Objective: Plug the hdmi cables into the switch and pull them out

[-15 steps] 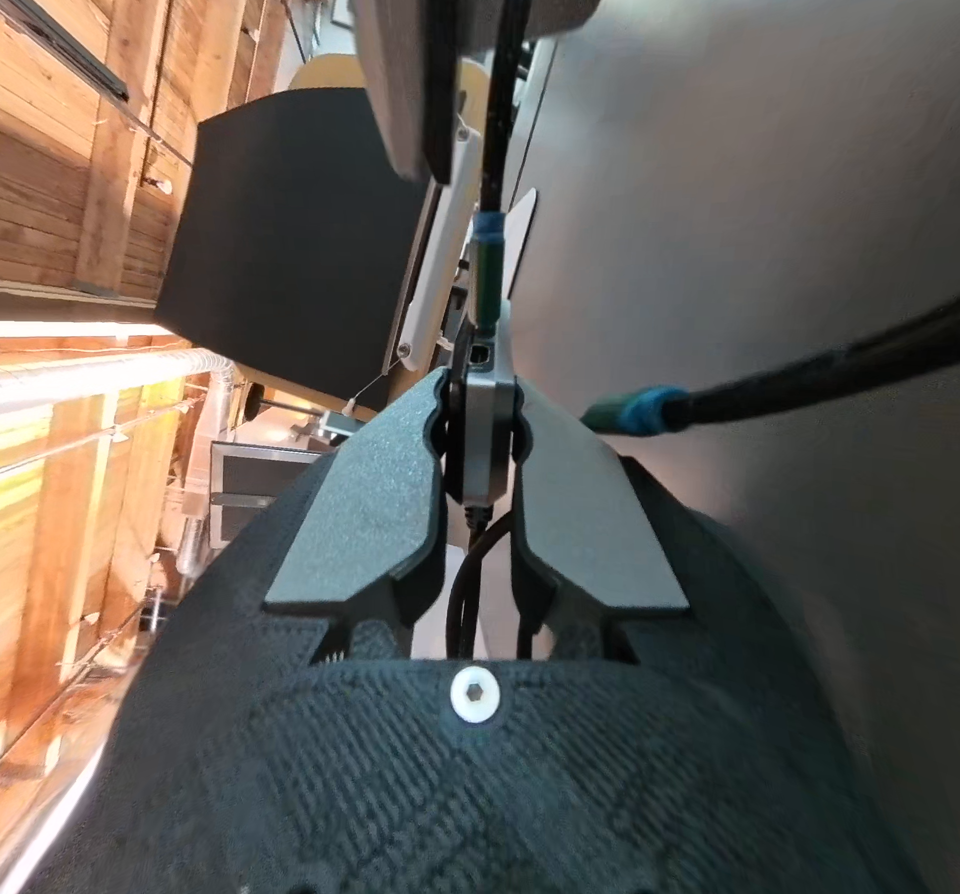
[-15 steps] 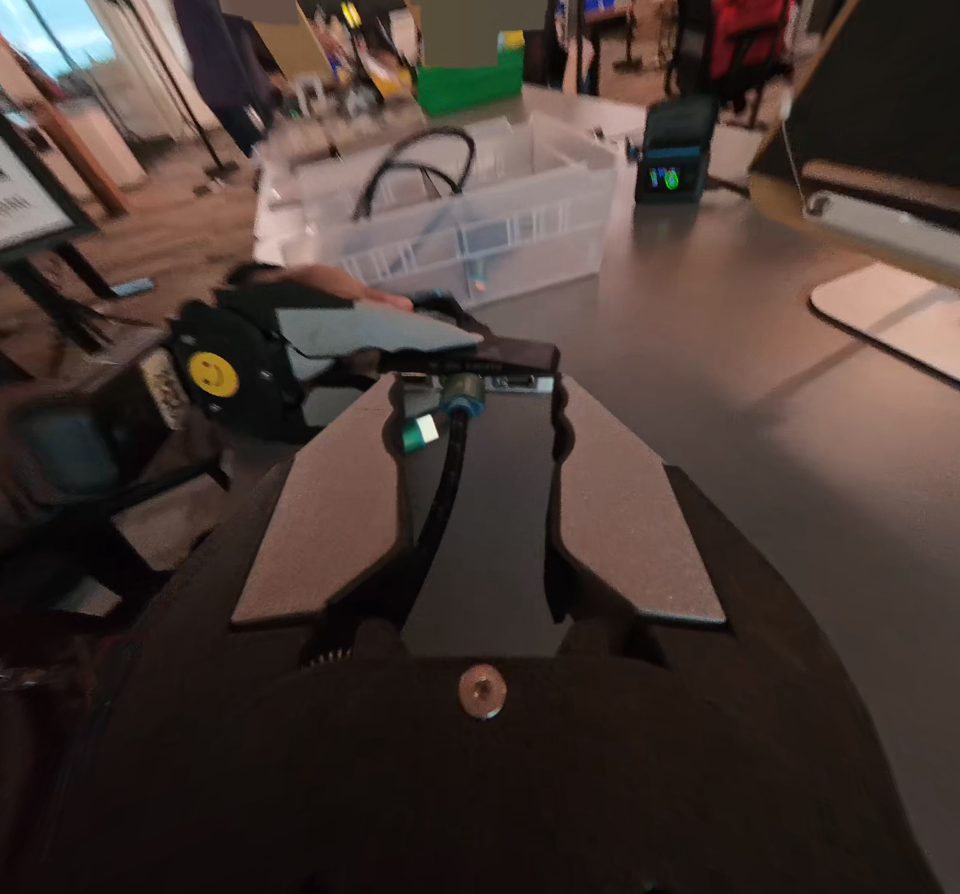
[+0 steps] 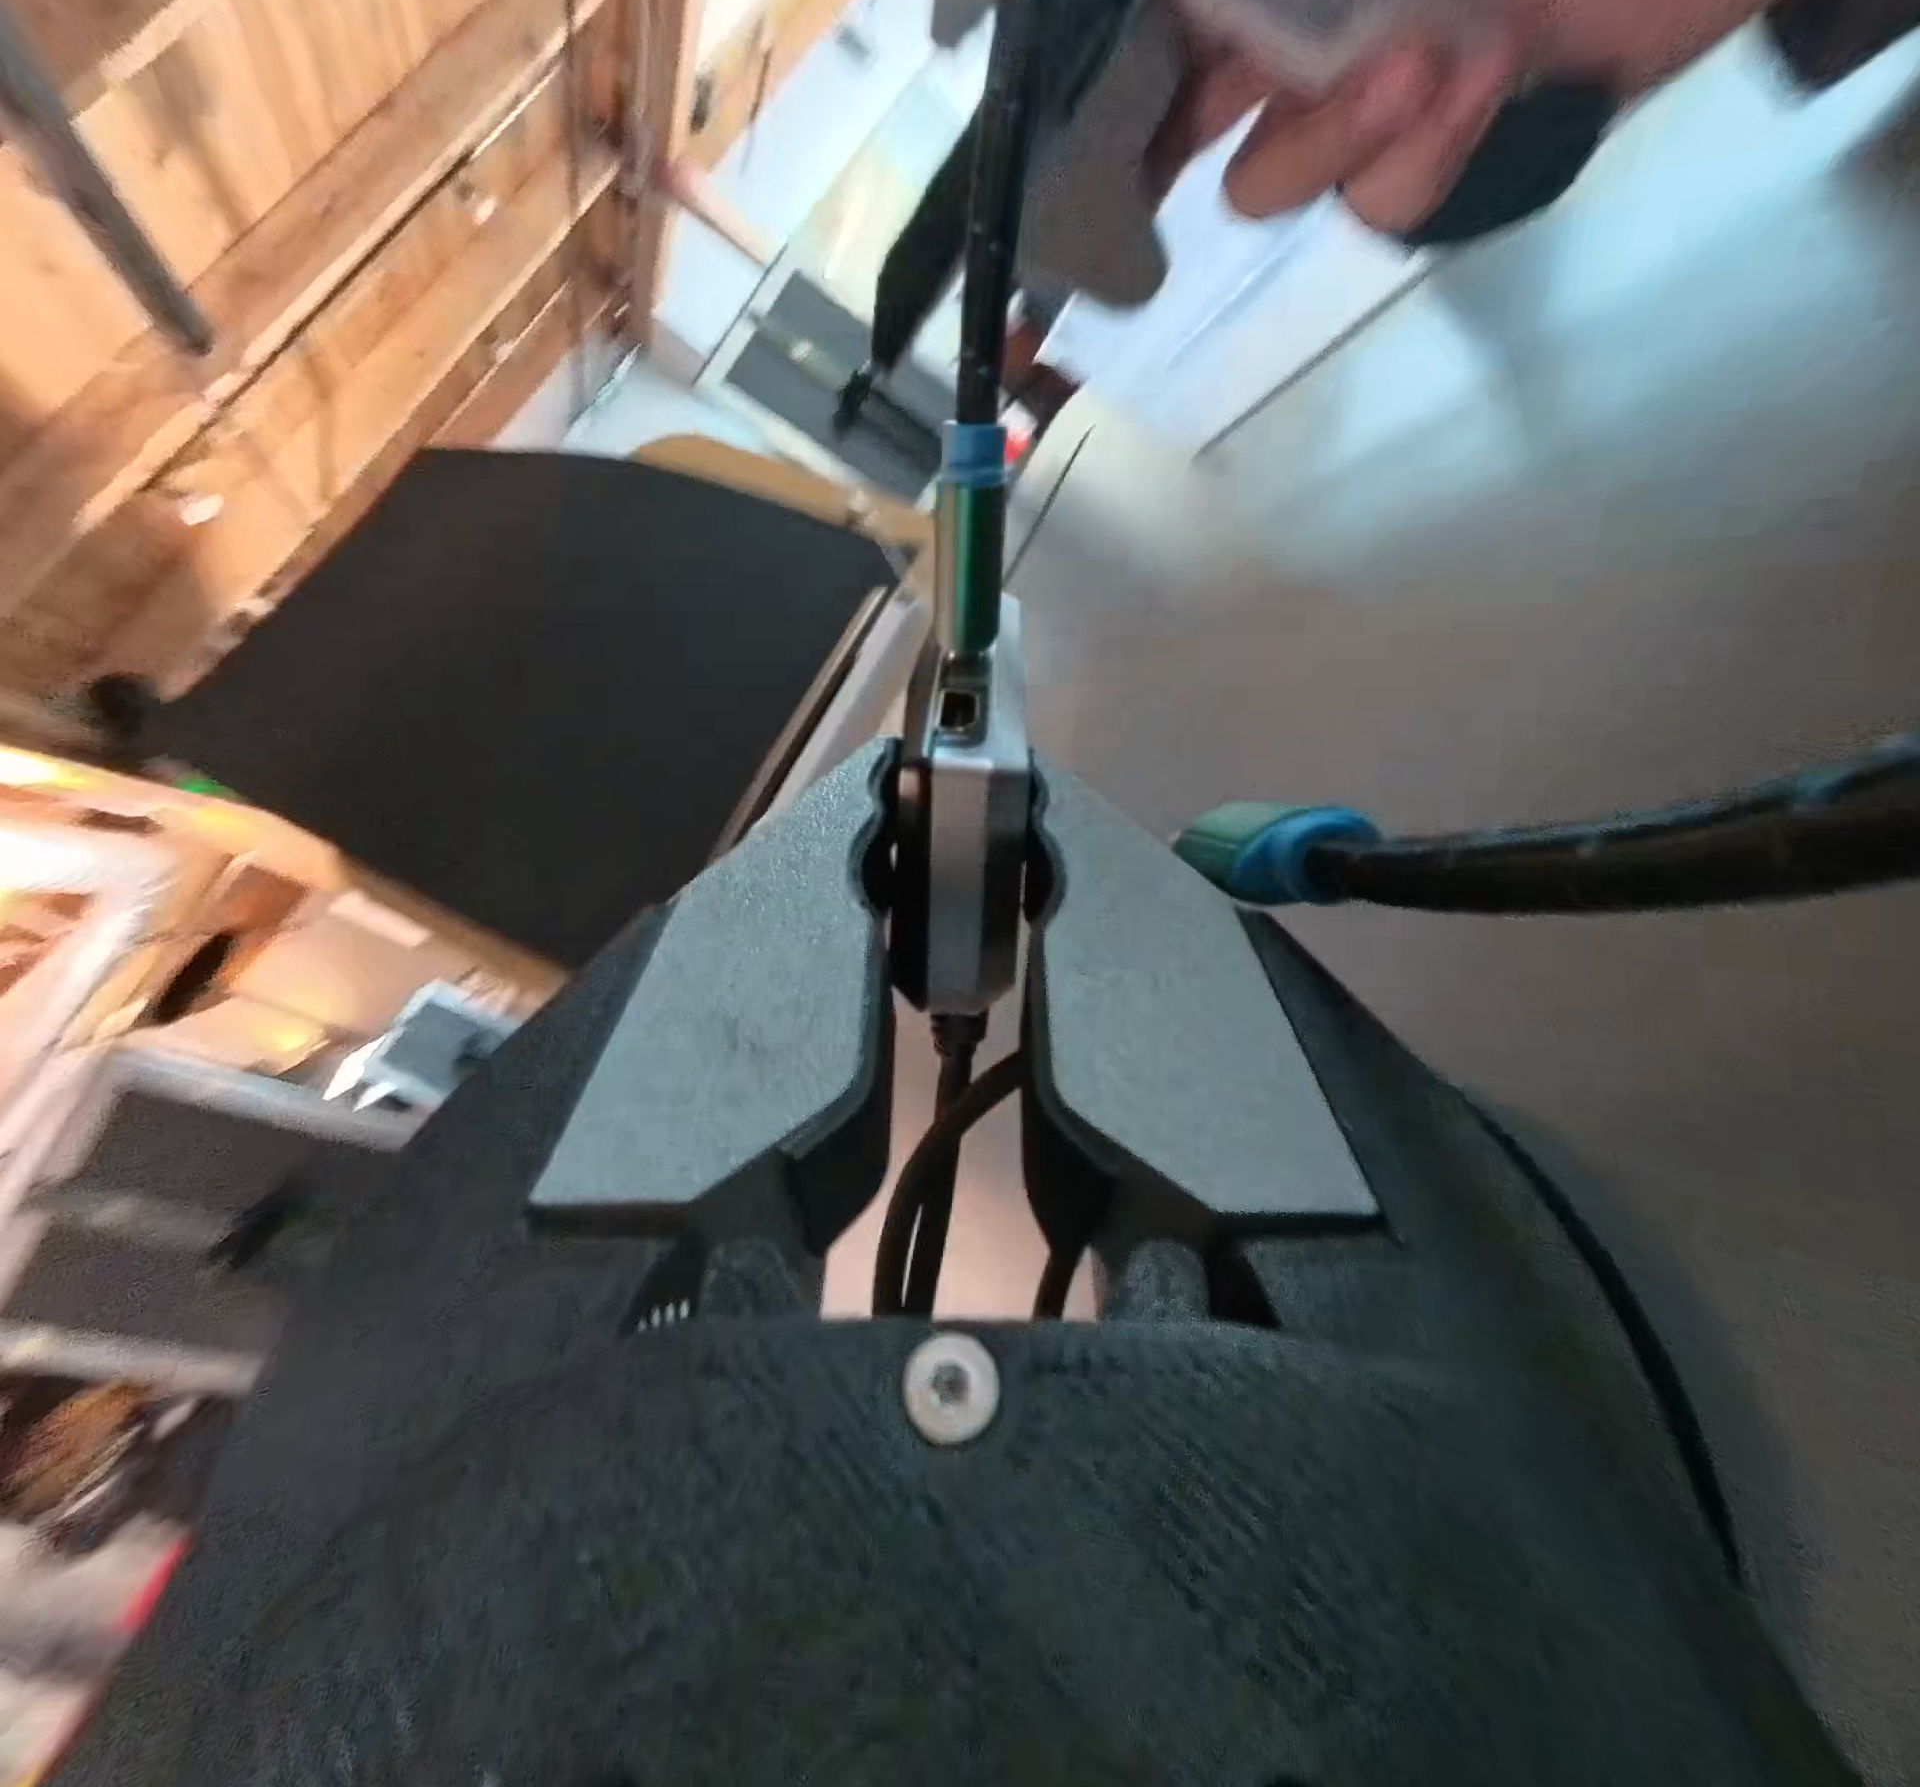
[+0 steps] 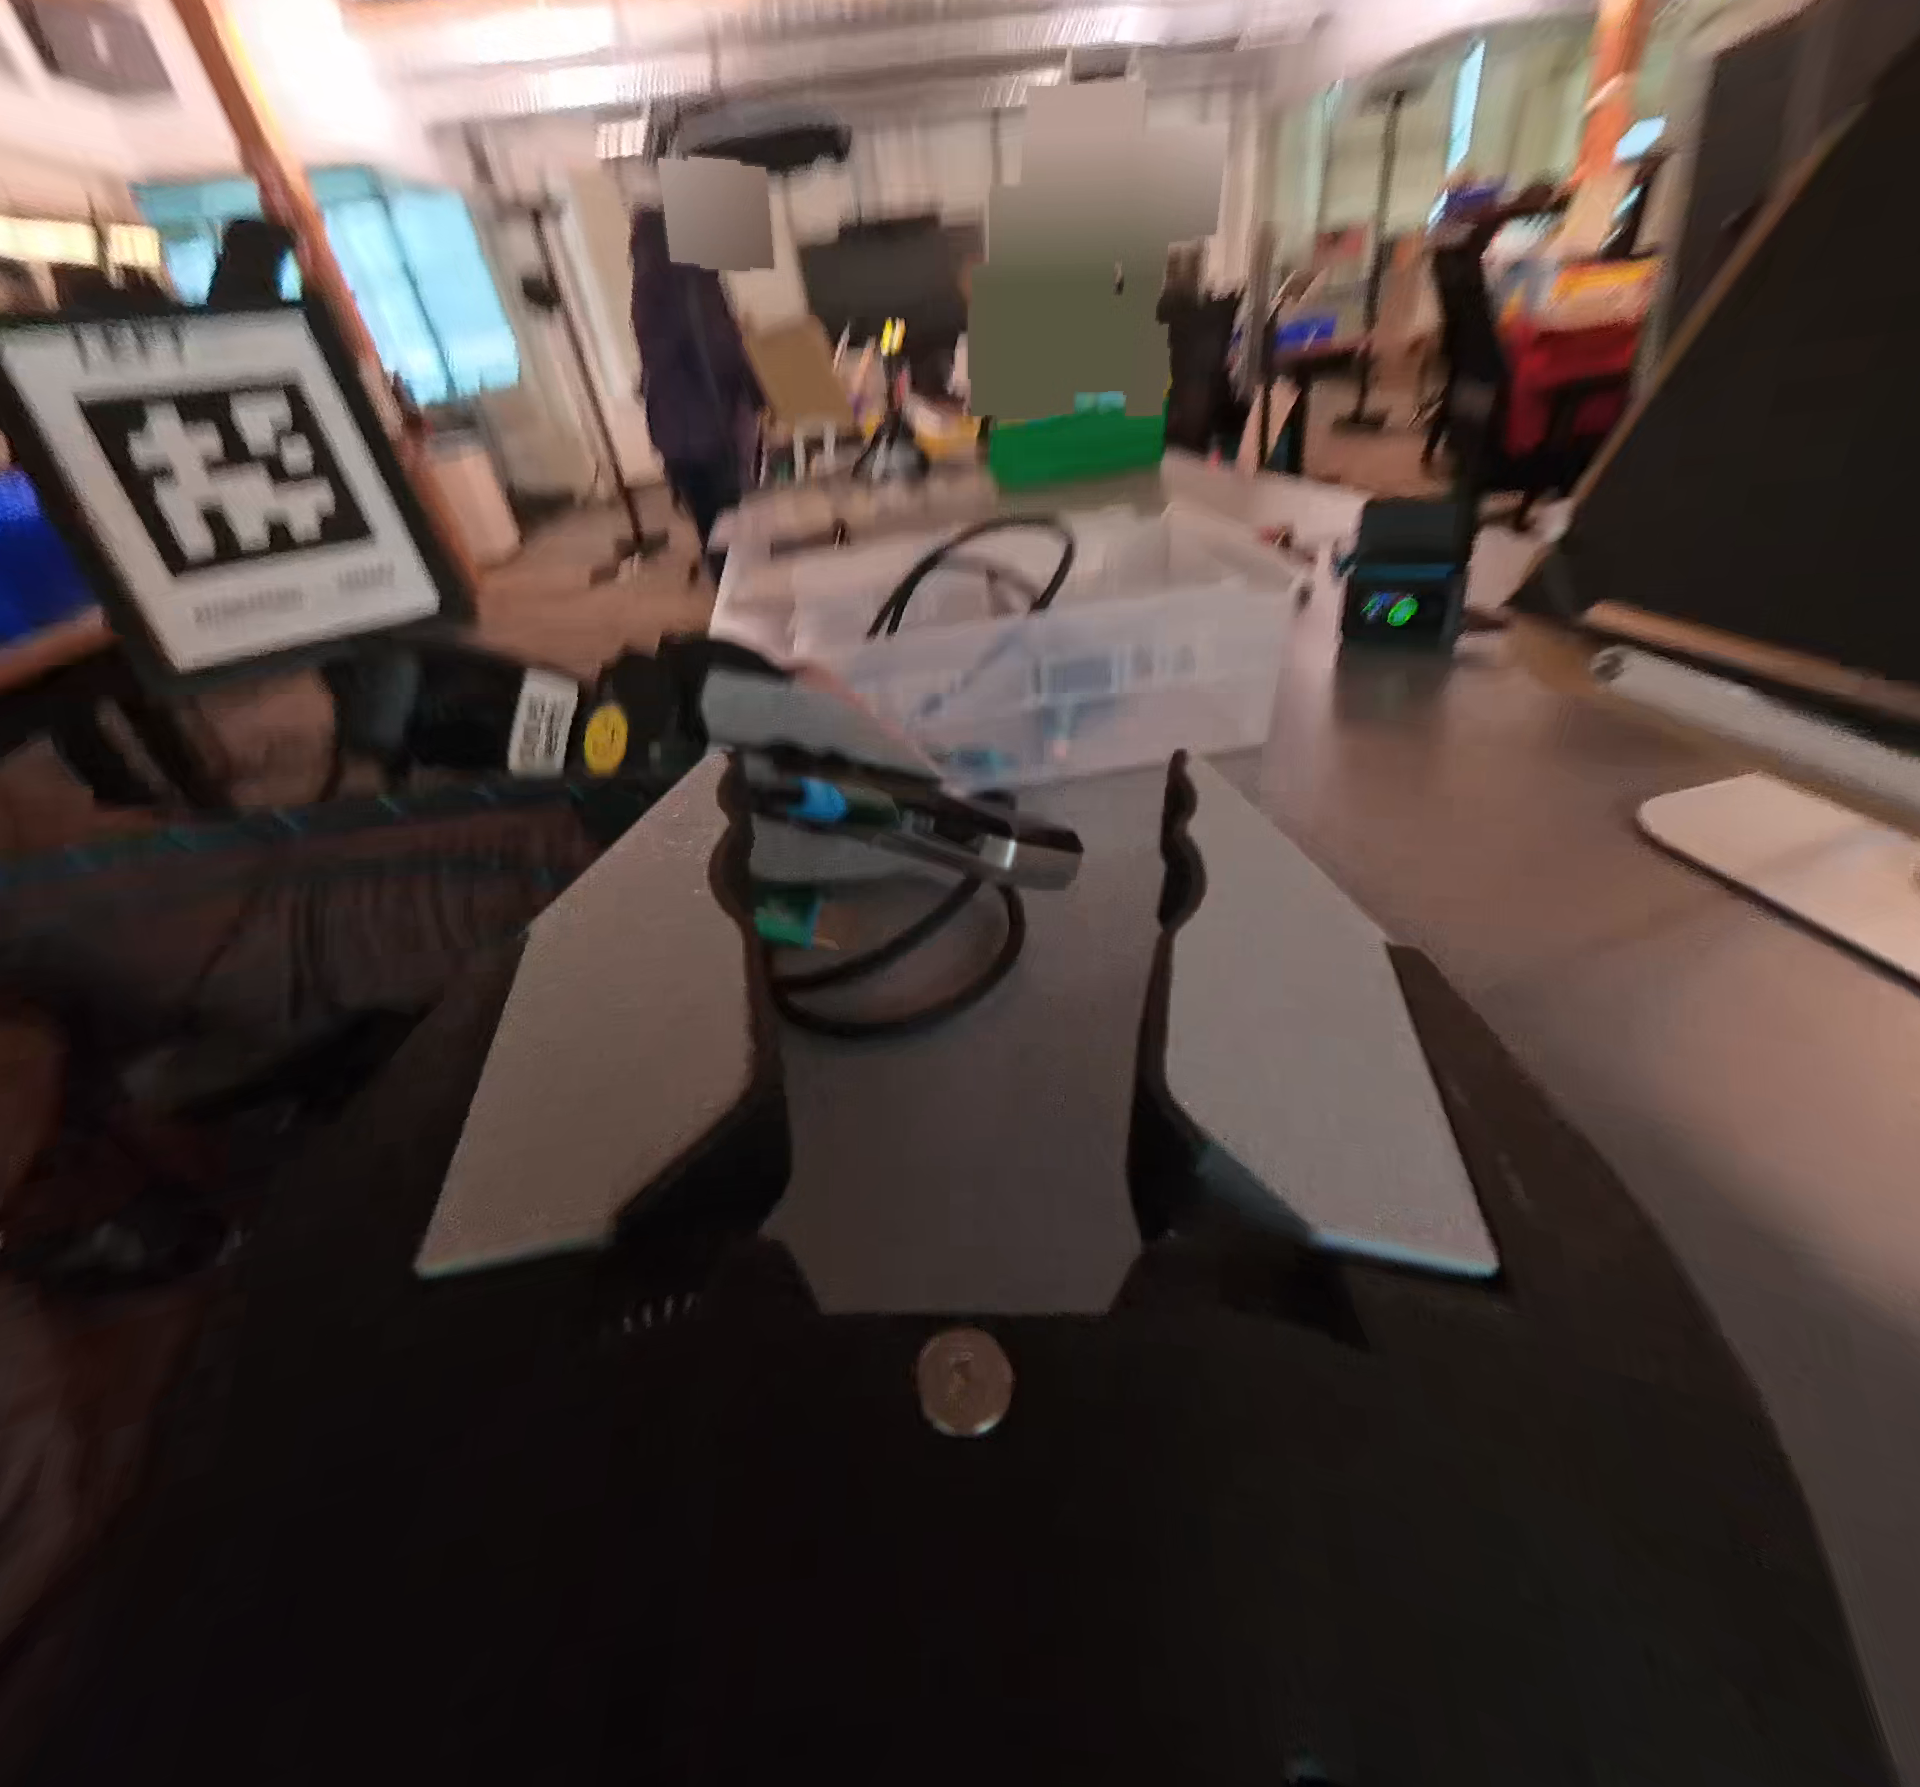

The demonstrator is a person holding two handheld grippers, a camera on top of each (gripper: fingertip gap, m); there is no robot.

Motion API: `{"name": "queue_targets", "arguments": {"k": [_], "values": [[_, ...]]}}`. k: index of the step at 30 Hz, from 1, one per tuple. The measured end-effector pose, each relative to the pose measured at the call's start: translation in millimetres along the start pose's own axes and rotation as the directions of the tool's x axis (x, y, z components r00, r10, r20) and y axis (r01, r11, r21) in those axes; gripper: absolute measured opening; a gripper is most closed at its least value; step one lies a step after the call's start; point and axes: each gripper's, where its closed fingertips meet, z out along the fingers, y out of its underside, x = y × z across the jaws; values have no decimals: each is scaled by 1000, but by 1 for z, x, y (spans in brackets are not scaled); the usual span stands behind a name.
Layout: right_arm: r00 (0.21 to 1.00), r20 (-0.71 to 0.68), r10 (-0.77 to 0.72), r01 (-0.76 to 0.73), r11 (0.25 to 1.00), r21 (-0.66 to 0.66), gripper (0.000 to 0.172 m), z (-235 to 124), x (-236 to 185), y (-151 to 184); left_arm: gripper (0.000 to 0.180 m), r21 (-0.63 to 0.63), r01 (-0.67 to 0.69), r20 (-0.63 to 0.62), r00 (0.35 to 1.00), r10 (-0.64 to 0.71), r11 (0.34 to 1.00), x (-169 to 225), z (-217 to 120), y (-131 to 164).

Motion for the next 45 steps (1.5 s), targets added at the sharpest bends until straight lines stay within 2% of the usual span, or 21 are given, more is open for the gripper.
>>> {"name": "queue_targets", "arguments": {"k": [3,4,6,8,11,13,15,17,20,22,25,31,38,41,45], "values": [[992,37,-118,122,982,-144,86,11,-18,18,19,68,83,-89,993,-77,994,11,0,-19],[985,70,-160,171,969,-181,83,13,-27,24,19,86,108,-125,987,-97,990,15,-1,-24],[962,148,-231,262,933,-248,72,16,-47,37,19,130,162,-202,970,-134,978,24,-4,-36],[939,143,-313,343,887,-309,62,20,-50,48,19,167,210,-250,954,-165,963,28,-8,-48],[898,175,-404,440,816,-375,27,21,-57,61,18,185,264,-331,924,-193,946,35,-14,-61],[869,196,-454,494,784,-376,25,19,-63,58,18,188,292,-353,911,-213,938,34,-17,-67],[853,181,-490,520,766,-379,22,19,-64,52,22,166,360,-349,892,-287,918,26,-17,-68],[834,102,-542,536,754,-379,18,19,-56,40,34,109,464,-311,856,-413,879,7,-14,-64],[829,-13,-559,519,778,-355,15,8,-47,13,29,91,563,-235,814,-532,821,-27,-22,-56],[817,-115,-565,506,798,-327,15,-7,-38,-12,14,45,562,-111,824,-555,826,-54,-28,-37],[742,-306,-597,511,798,-319,16,-34,-22,-50,10,-30,560,10,828,-560,828,-79,-39,-13],[613,-564,-553,522,820,-237,16,-100,-1,-129,8,-2,594,50,803,-593,804,-96,-51,-10],[526,-685,-504,527,825,-203,16,-179,28,-213,9,-30,577,39,816,-576,816,-88,-45,-9],[481,-738,-473,497,841,-215,16,-218,52,-226,9,-45,577,34,817,-576,816,-84,-42,-6],[433,-795,-424,424,874,-235,16,-264,95,-214,9,-61,578,33,816,-577,814,-80,-39,-2]]}}
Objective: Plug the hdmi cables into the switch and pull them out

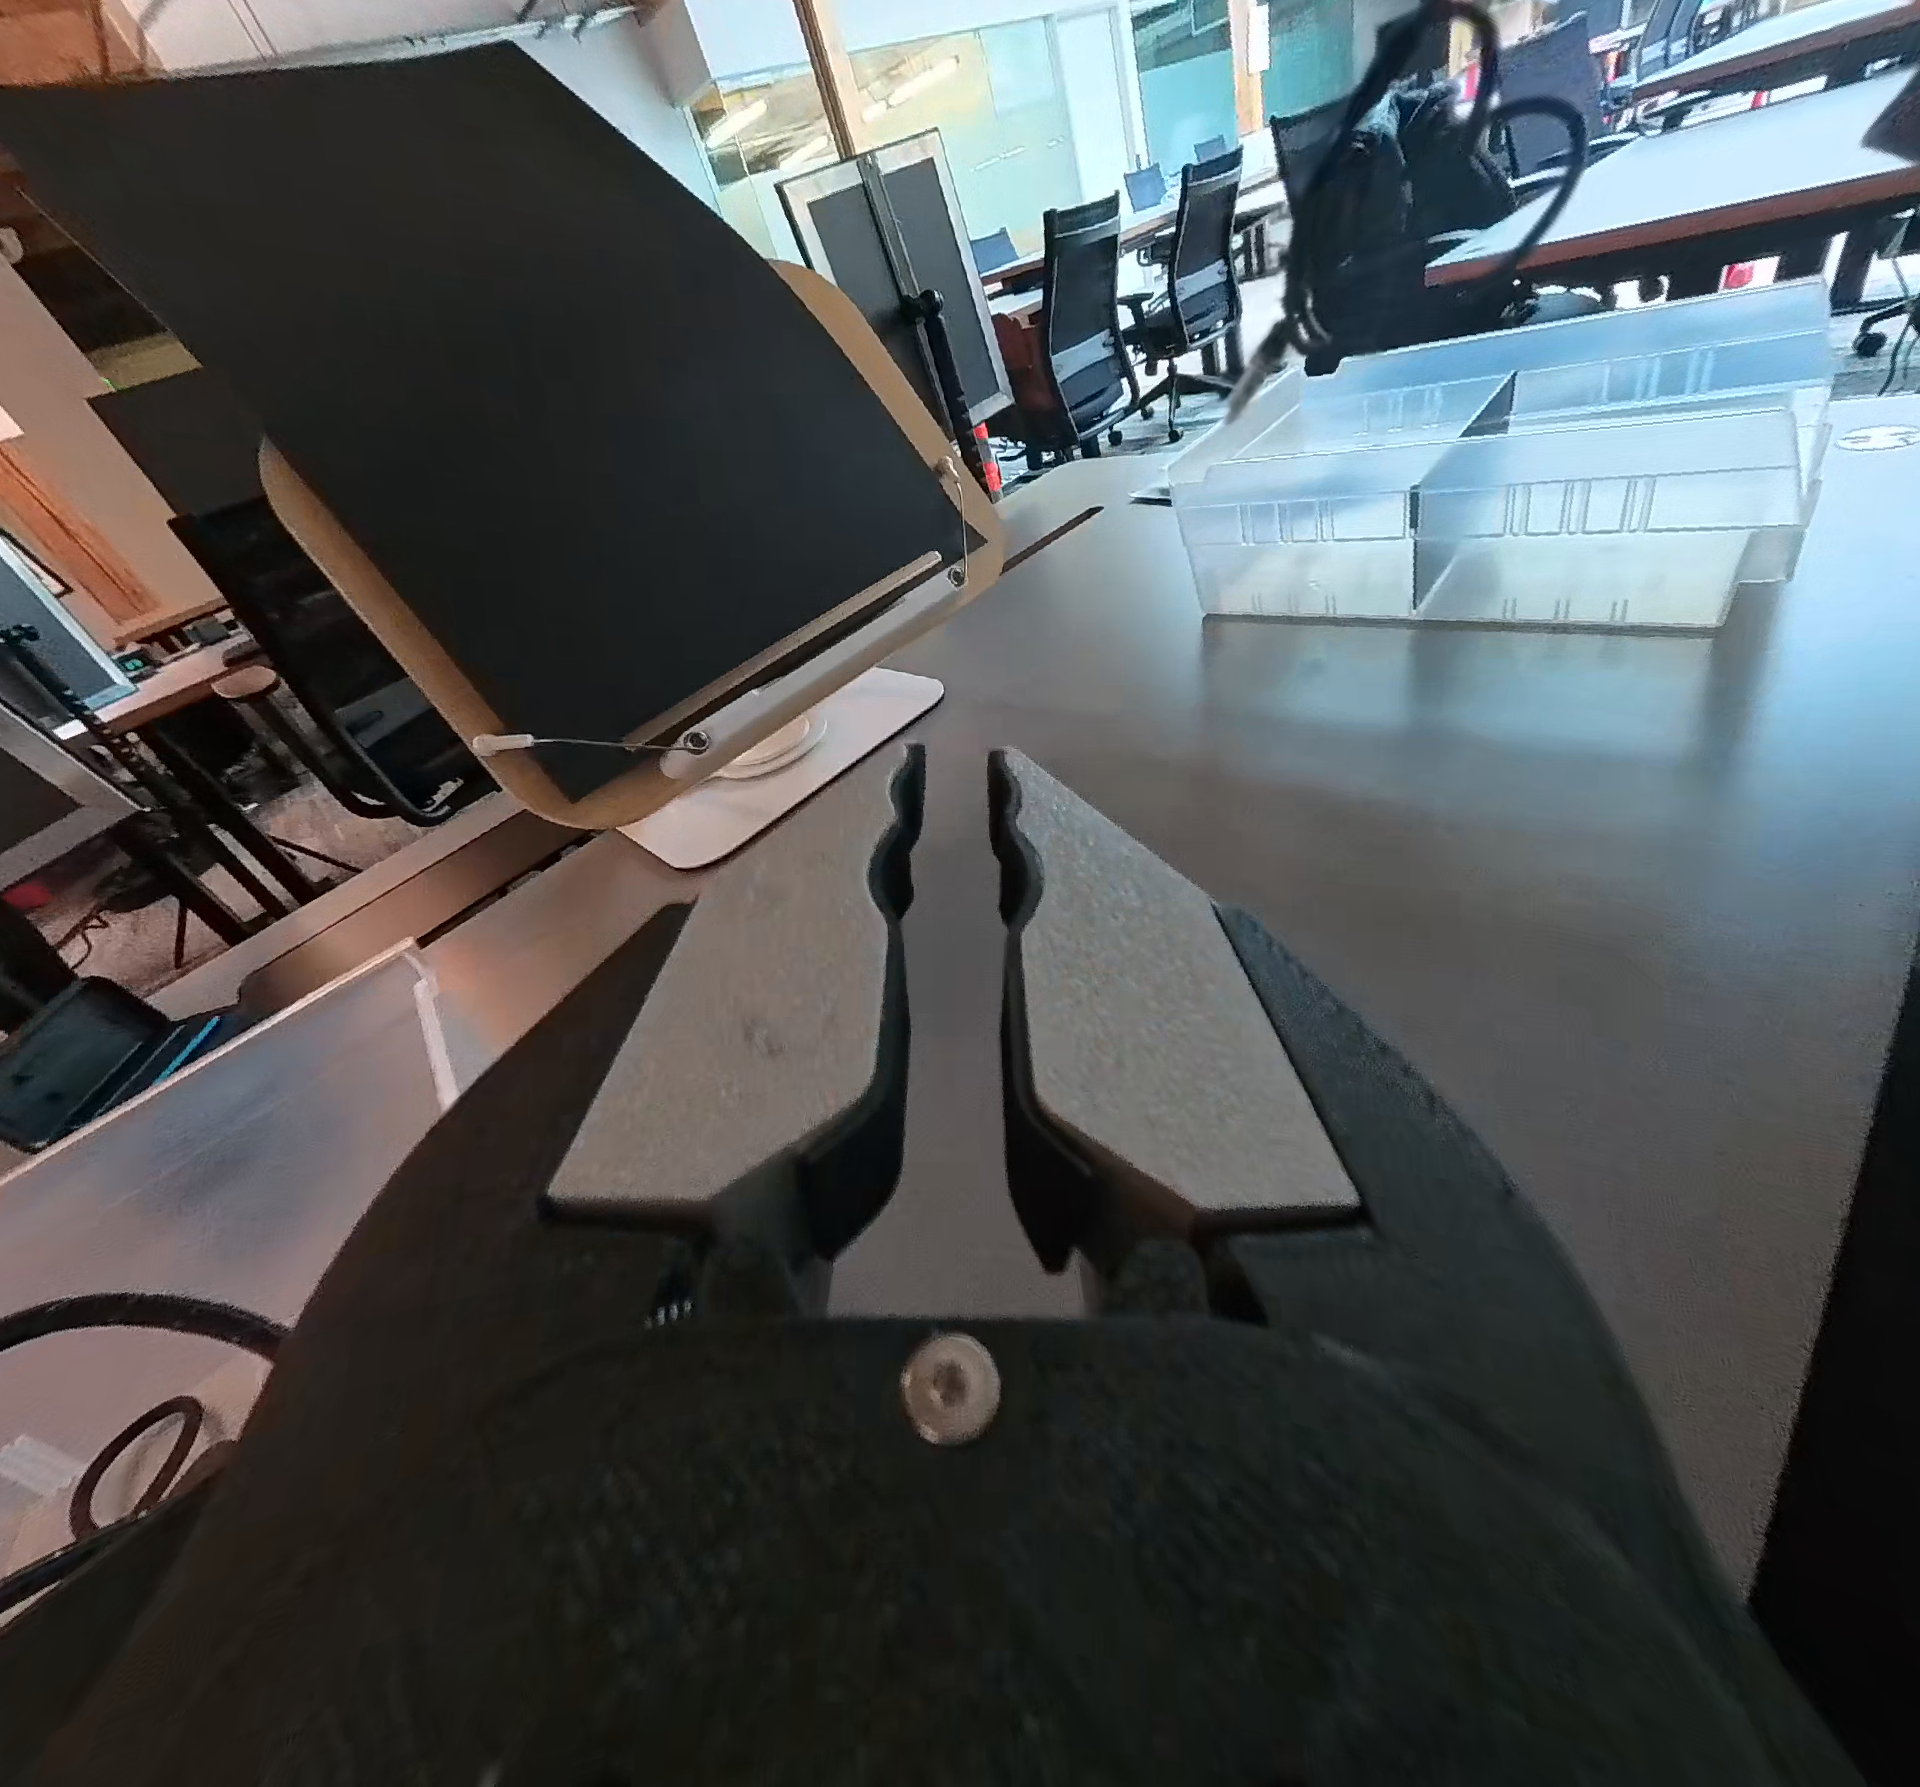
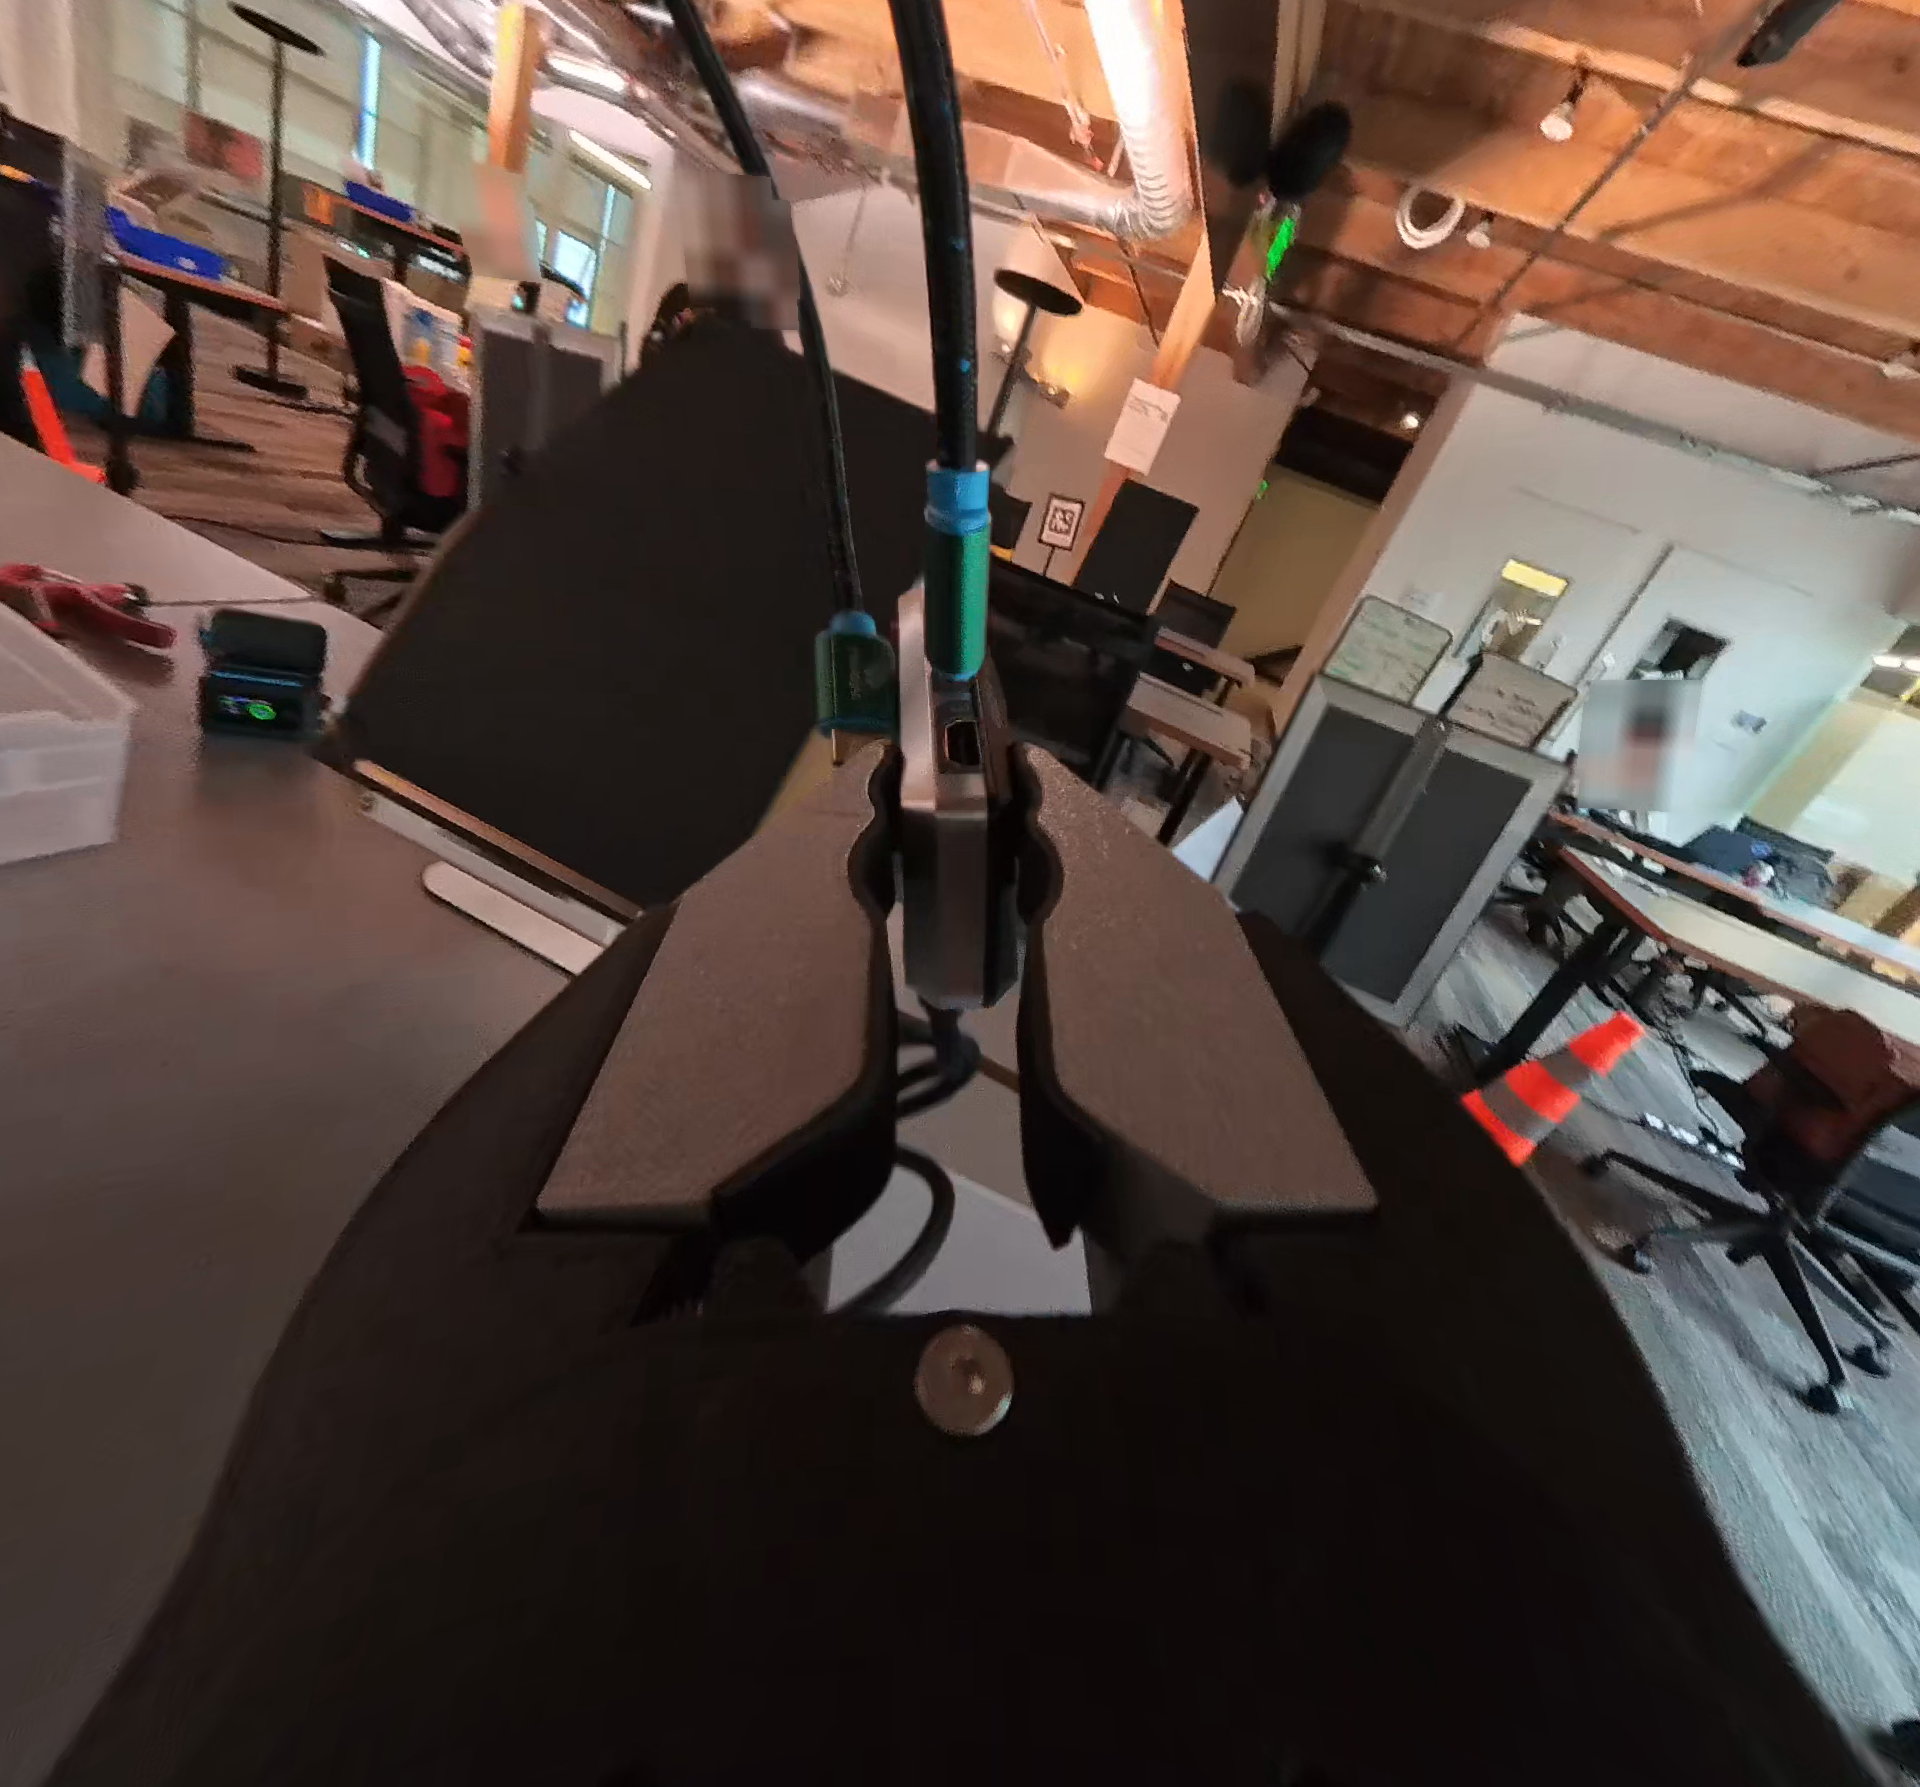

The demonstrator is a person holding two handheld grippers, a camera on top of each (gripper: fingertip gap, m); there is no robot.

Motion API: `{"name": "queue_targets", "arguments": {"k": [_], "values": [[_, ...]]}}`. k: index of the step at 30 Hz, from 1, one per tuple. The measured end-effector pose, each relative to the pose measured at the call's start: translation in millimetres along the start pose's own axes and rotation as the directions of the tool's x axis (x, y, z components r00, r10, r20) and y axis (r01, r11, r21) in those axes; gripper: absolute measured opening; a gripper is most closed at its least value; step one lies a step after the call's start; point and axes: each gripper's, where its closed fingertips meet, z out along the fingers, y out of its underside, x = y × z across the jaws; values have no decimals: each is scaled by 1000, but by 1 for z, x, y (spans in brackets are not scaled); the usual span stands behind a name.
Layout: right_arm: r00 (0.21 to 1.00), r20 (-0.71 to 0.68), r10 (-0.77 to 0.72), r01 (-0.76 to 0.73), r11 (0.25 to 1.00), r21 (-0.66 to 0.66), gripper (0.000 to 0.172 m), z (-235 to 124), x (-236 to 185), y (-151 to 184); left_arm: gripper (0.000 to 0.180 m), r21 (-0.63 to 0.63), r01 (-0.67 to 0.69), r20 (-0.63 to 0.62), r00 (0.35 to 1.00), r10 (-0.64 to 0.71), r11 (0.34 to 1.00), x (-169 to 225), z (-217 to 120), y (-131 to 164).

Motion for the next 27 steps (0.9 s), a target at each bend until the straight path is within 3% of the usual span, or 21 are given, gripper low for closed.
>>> {"name": "queue_targets", "arguments": {"k": [4,7,10,16,24,27], "values": [[999,-26,37,-39,995,-94,15,7,21,51,9,-11,-8,4,1000,8,1000,1,3,4],[999,-26,27,-30,991,-128,15,7,19,66,9,-21,-9,1,1000,9,1000,1,4,7],[1000,-4,8,-9,995,-95,15,5,11,55,9,-33,-17,-1,1000,17,999,2,6,10],[997,81,-1,-4,998,63,16,-3,-13,2,11,-52,-9,-43,999,7,999,15,14,17],[974,223,24,-70,977,199,16,-22,-59,-13,16,-116,-60,-74,996,52,991,29,22,33],[968,252,-14,-51,967,248,16,-30,-76,-33,16,-116,-41,-81,996,32,992,31,25,35]]}}
